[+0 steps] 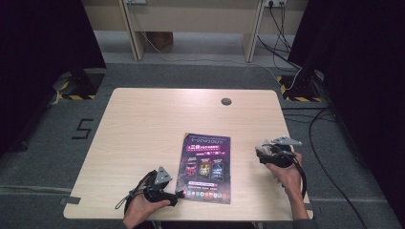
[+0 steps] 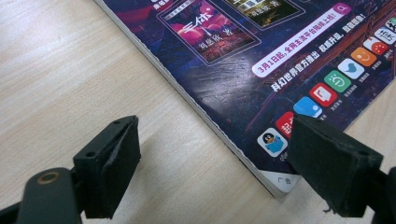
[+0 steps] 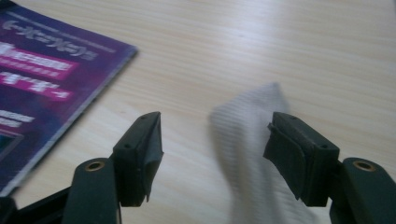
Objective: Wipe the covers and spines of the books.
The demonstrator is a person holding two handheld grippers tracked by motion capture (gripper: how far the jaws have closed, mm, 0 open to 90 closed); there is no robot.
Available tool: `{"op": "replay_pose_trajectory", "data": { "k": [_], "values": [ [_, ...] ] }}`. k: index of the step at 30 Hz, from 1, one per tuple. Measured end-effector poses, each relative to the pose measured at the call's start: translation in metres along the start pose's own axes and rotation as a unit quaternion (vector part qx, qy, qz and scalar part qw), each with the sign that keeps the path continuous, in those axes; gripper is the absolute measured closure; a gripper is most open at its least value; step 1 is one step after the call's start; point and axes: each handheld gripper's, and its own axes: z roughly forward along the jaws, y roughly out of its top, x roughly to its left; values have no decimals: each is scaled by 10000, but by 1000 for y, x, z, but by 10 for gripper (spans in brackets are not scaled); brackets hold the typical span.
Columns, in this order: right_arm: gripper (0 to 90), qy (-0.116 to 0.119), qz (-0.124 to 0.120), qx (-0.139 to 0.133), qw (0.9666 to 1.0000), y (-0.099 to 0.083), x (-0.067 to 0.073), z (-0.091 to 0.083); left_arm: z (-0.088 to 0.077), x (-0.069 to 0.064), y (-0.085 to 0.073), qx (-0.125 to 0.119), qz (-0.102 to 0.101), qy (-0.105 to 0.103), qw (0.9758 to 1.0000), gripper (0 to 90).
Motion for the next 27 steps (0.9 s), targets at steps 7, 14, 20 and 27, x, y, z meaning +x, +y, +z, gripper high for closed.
{"op": "replay_pose_trajectory", "data": {
  "k": [7,14,20,27],
  "values": [
    [318,566,-114,182,9982,1,25,10,0,0,0,5,-14,-10,10000,164],
    [271,1103,-247,227,9933,1,57,19,1,1,4,55,-4,-34,10000,158],
    [241,1378,-309,363,9893,-1,79,31,6,1,10,0,-11,-32,10000,164],
    [261,1347,-470,512,9885,-2,96,37,18,5,24,-72,-94,-35,9999,170]
  ]
}}
